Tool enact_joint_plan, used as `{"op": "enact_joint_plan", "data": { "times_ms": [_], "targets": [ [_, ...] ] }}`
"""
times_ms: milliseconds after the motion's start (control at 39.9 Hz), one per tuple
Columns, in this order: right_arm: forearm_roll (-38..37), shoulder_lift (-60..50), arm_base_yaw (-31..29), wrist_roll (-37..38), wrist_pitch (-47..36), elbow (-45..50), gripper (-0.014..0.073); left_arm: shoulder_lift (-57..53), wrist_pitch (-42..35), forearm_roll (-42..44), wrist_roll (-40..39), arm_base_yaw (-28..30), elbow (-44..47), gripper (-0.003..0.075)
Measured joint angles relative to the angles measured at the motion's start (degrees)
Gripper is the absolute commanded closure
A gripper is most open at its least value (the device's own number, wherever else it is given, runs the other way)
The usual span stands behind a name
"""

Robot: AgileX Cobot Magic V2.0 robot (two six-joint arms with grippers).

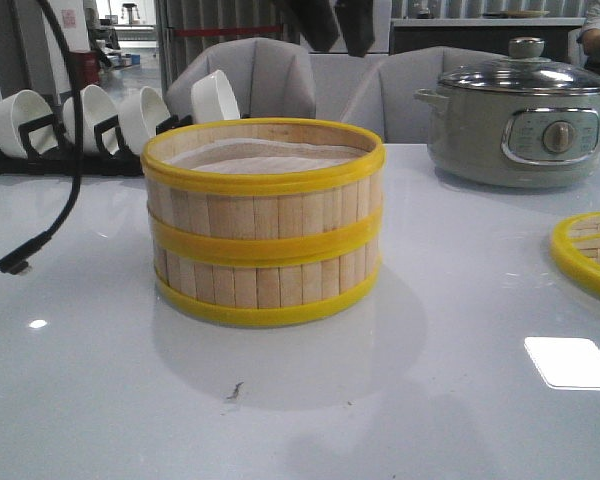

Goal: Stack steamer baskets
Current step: 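Raise the left gripper away from the stacked baskets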

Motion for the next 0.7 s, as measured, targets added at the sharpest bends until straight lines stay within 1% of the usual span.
{"op": "enact_joint_plan", "data": {
  "times_ms": [50, 175, 301, 526, 702],
  "targets": [
    [0.0, 0.0, 0.0, 0.0, 0.0, 0.0, 0.0149, -0.7, 0.1, 0.2, 0.0, 0.3, 0.0, 0.0626],
    [0.0, 0.0, 0.0, 0.0, 0.2, 0.0, 0.0149, -3.3, 0.2, 0.2, 0.0, 1.9, 0.0, 0.0628],
    [0.0, 0.0, 0.0, 0.0, 0.3, 0.0, 0.0149, -6.3, 0.6, 0.2, -0.3, 5.4, -0.1, 0.0628],
    [0.0, 0.0, 0.0, 0.0, 0.3, 0.0, 0.0149, -12.6, 1.6, -0.3, -0.5, 15.4, -0.1, 0.0628],
    [0.0, 0.0, 0.0, 0.0, 0.4, 0.0, 0.0149, -18.9, 1.8, -0.5, -0.5, 23.6, 3.3, 0.0628]
  ]
}}
